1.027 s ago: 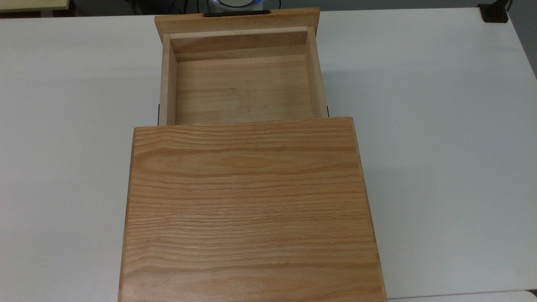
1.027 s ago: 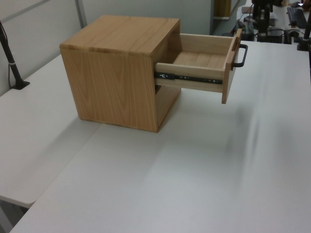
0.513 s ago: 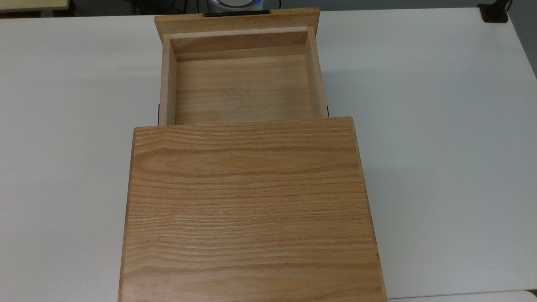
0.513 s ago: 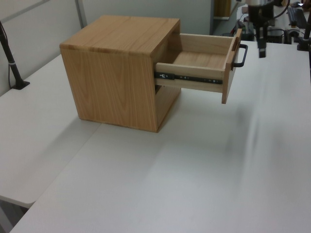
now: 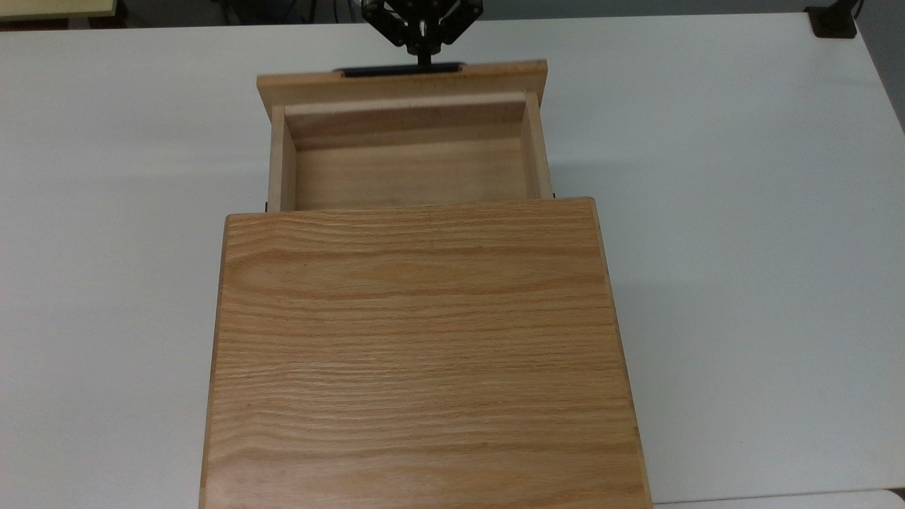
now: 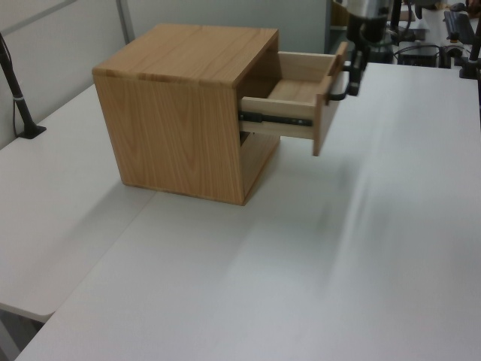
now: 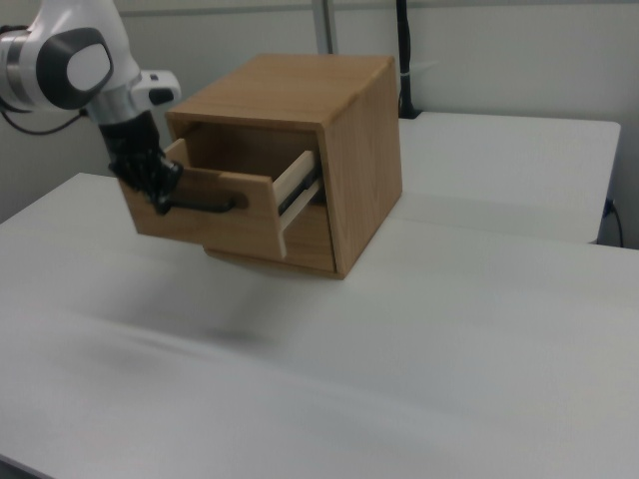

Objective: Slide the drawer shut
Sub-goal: 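Push the drawer front with the gripper into the wooden cabinet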

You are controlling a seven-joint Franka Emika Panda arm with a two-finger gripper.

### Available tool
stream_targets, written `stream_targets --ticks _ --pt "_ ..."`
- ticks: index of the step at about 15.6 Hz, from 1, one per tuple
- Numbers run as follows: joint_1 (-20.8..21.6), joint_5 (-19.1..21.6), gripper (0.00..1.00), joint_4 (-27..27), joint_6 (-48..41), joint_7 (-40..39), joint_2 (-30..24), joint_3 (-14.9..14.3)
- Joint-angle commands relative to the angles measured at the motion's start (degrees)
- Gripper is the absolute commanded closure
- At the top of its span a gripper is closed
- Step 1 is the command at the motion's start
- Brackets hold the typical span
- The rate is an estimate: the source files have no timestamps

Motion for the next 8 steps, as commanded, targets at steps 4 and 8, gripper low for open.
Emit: stream_targets --ticks 4,8 --pt "-1.57 -0.61 1.00 10.58 9.00 2.85 11.11 -0.03" --pt "-1.57 -0.97 1.00 12.87 13.39 2.85 15.86 -0.12"
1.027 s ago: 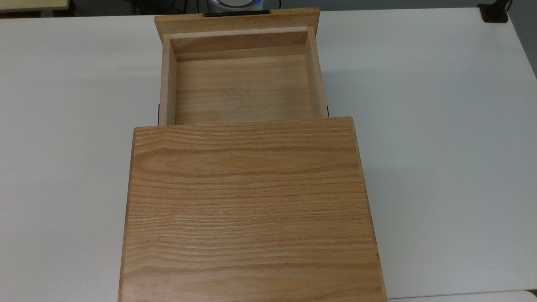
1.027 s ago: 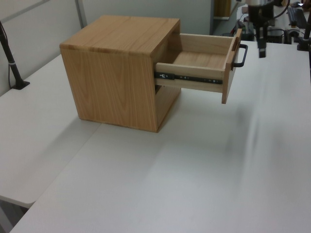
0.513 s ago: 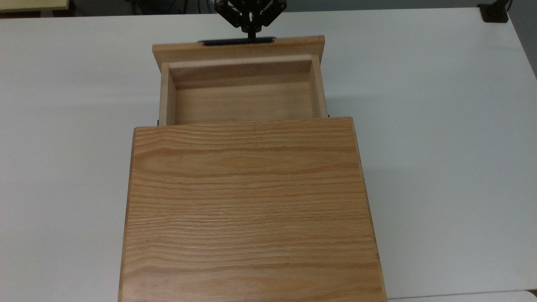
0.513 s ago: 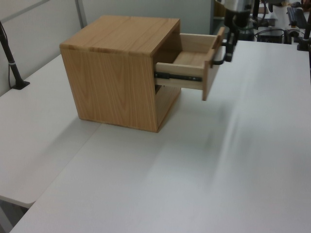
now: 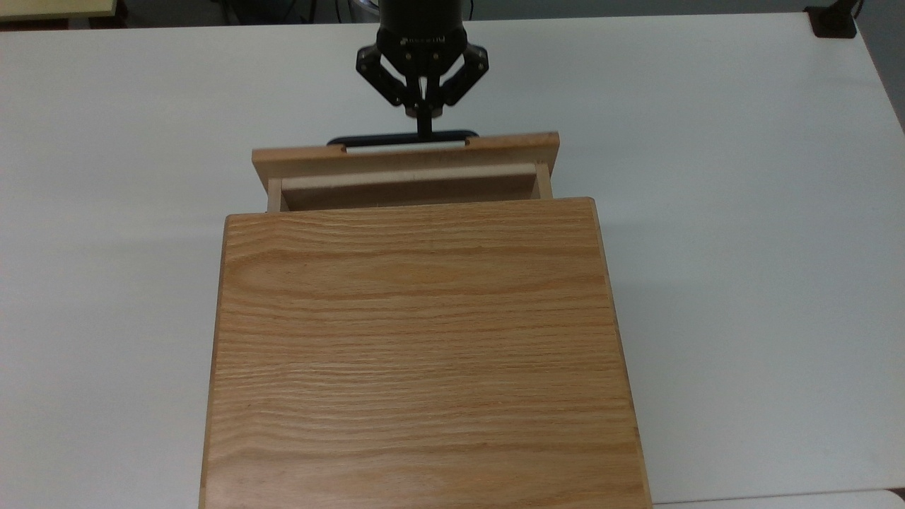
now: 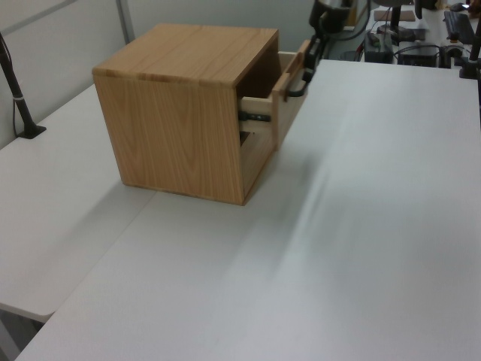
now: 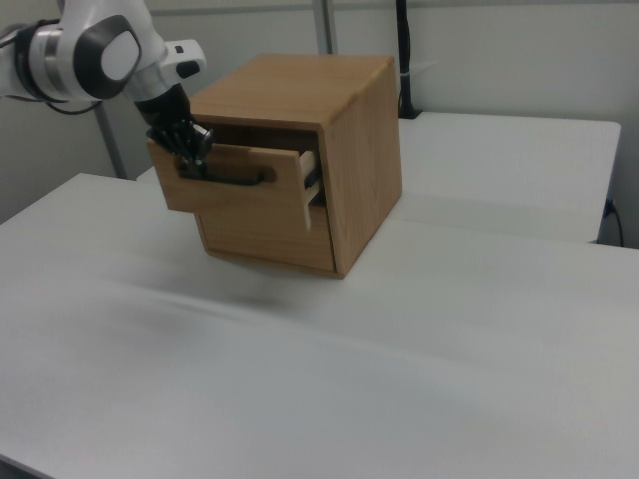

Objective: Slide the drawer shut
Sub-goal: 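Push the drawer front with the gripper into the wooden cabinet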

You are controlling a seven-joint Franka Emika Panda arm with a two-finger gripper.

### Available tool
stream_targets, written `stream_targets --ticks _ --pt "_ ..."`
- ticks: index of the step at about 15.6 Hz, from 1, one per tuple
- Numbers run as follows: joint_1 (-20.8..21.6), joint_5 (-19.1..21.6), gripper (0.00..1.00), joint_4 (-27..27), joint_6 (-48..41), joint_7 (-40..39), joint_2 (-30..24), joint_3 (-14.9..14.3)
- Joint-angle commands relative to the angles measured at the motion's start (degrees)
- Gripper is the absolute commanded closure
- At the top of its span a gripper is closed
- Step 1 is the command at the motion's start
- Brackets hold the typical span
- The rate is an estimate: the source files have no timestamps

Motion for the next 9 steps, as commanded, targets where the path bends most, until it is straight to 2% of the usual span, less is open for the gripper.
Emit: stream_targets --ticks 1,9 --pt "-0.40 -0.87 1.00 2.61 4.86 1.95 6.59 -0.10" --pt "-0.58 -0.96 1.00 2.88 17.86 8.90 9.14 -0.10"
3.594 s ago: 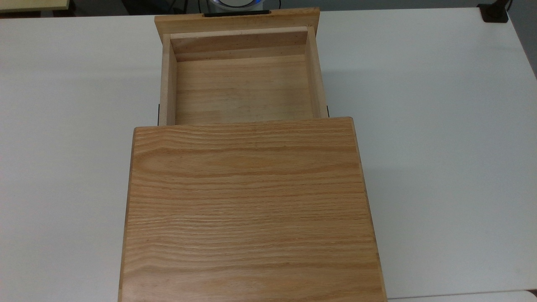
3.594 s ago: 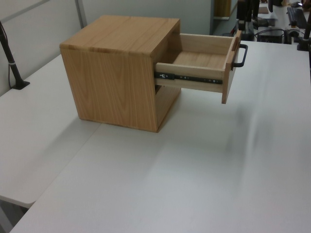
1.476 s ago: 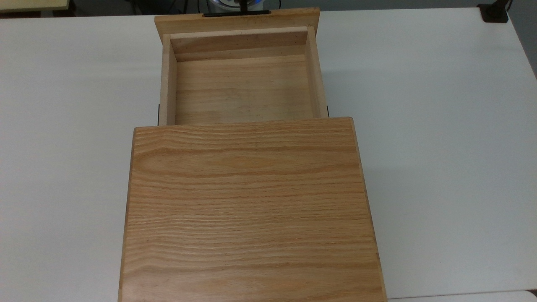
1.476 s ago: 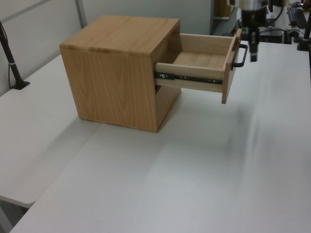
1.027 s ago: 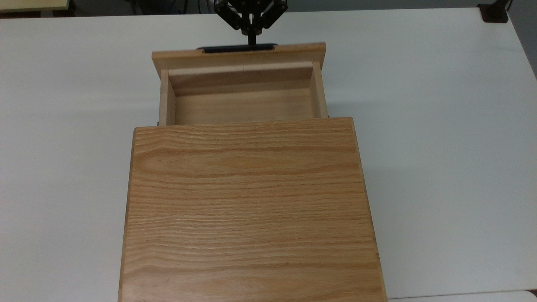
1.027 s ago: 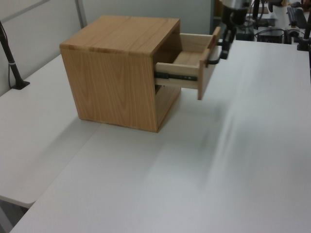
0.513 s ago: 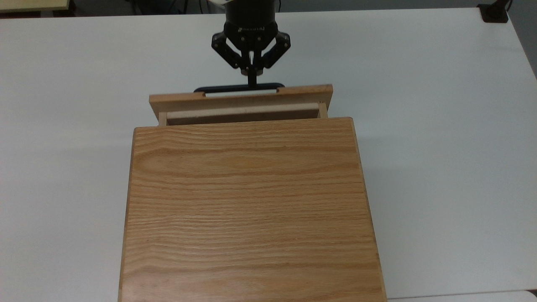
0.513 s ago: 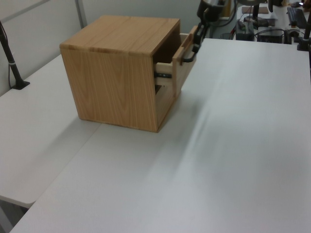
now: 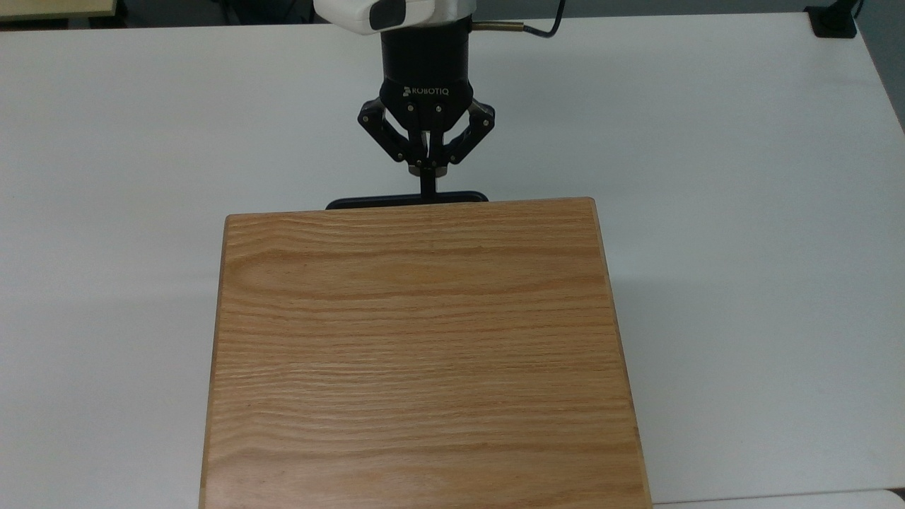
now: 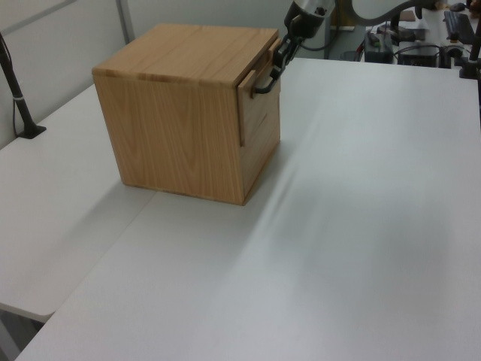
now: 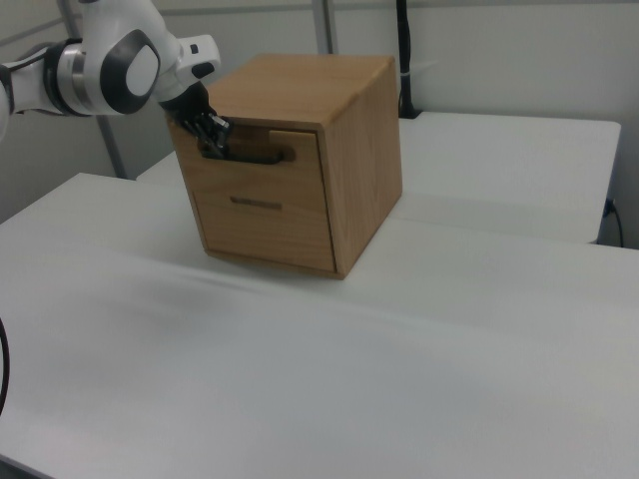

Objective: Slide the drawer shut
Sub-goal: 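Push the drawer front with the gripper into the wooden cabinet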

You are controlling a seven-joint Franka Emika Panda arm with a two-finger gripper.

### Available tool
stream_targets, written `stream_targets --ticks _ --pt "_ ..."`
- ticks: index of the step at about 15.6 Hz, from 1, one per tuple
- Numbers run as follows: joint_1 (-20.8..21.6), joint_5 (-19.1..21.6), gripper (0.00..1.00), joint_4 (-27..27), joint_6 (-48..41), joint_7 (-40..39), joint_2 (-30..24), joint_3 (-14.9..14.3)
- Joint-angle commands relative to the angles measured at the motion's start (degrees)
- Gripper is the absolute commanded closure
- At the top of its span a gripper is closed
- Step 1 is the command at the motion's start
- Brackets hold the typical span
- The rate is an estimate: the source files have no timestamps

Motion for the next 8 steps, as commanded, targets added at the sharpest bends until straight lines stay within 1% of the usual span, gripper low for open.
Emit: stream_targets --ticks 1,3,5,7,8 --pt "-0.11 -0.95 1.00 -0.01 5.54 2.70 3.71 -0.10" --pt "-0.20 -0.95 1.00 0.25 7.74 2.70 4.33 -0.27" --pt "-0.28 -0.86 0.99 0.87 7.66 2.62 3.72 -0.45" --pt "-0.37 -0.34 0.97 0.35 6.79 2.44 0.92 -0.62" --pt "-0.37 -0.16 0.96 -0.35 4.35 2.35 -0.49 -0.63"
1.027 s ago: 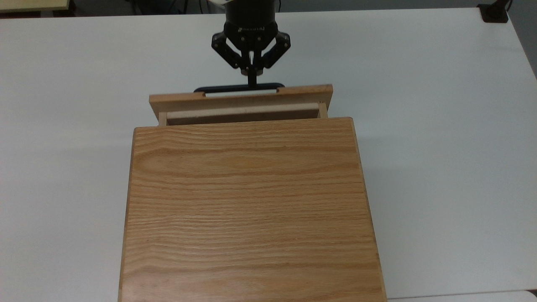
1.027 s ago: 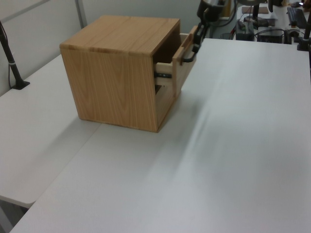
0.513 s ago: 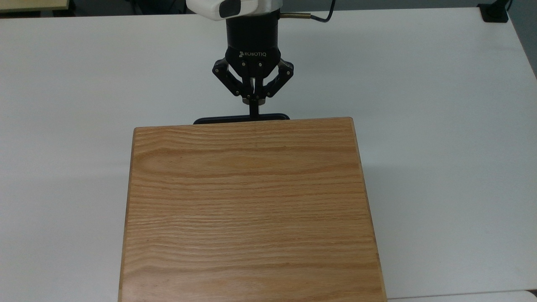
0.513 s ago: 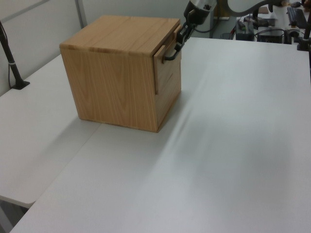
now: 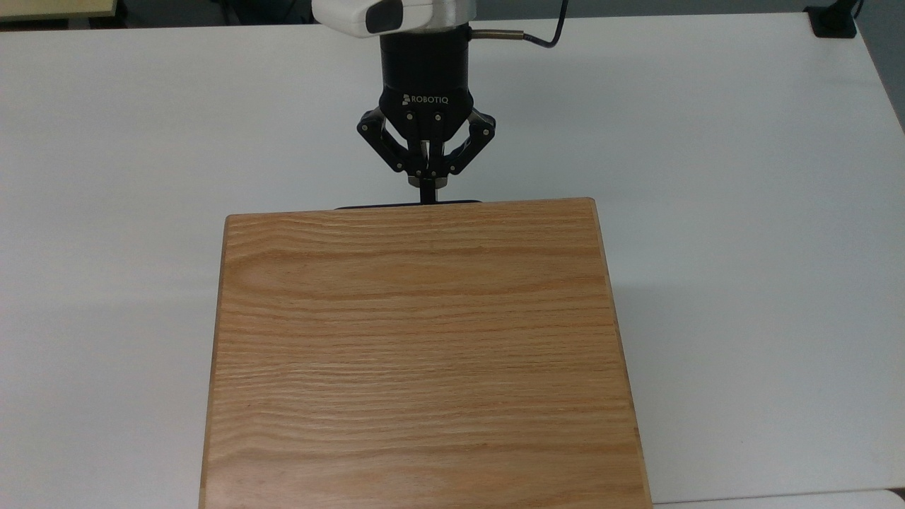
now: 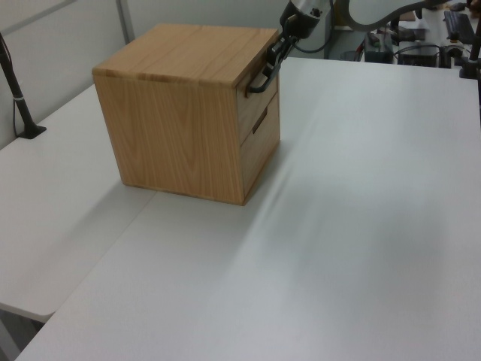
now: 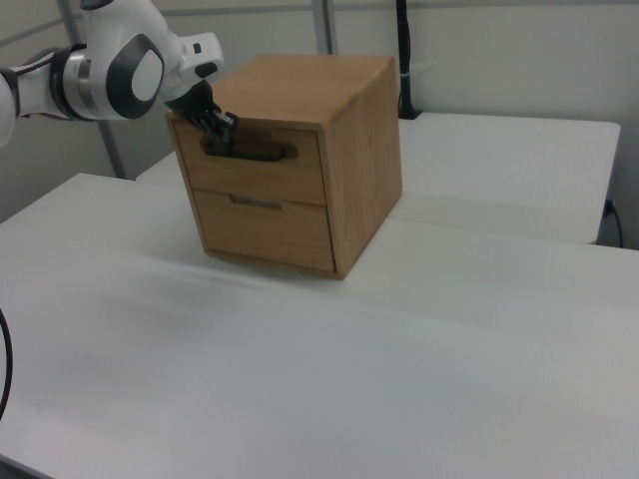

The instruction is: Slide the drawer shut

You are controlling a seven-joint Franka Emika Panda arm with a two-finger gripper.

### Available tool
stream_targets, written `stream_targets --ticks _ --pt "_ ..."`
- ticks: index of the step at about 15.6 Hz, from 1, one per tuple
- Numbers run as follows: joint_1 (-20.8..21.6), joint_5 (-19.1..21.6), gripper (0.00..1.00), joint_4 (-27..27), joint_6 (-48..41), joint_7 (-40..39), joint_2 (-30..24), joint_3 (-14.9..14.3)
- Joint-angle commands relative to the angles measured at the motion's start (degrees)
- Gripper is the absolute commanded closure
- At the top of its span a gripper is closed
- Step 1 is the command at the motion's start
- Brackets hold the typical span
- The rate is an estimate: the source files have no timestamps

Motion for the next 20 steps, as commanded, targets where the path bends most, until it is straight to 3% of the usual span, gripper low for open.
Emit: stream_targets --ticks 1,3,6,7,8,11,14,20 --pt "-0.24 -0.07 0.93 -0.44 -4.52 0.75 -2.65 -0.43" --pt "-0.15 -0.07 0.85 -0.97 -13.92 0.13 -5.90 -0.43" --pt "-0.07 -0.07 0.47 -2.11 -29.65 -3.29 -11.61 -0.43" --pt "-0.15 -0.07 0.20 -1.94 -34.66 -4.17 -12.76 -0.43" --pt "-0.15 -0.16 0.00 -1.94 -38.97 -4.53 -13.73 -0.52" --pt "-0.15 -0.68 0.00 -2.11 -47.26 -4.62 -15.76 -0.52" --pt "-0.50 -0.86 0.00 -2.20 -47.81 -4.44 -16.29 -0.52" --pt "-5.77 -0.07 0.00 -1.76 -47.19 -6.28 -15.58 0.27"
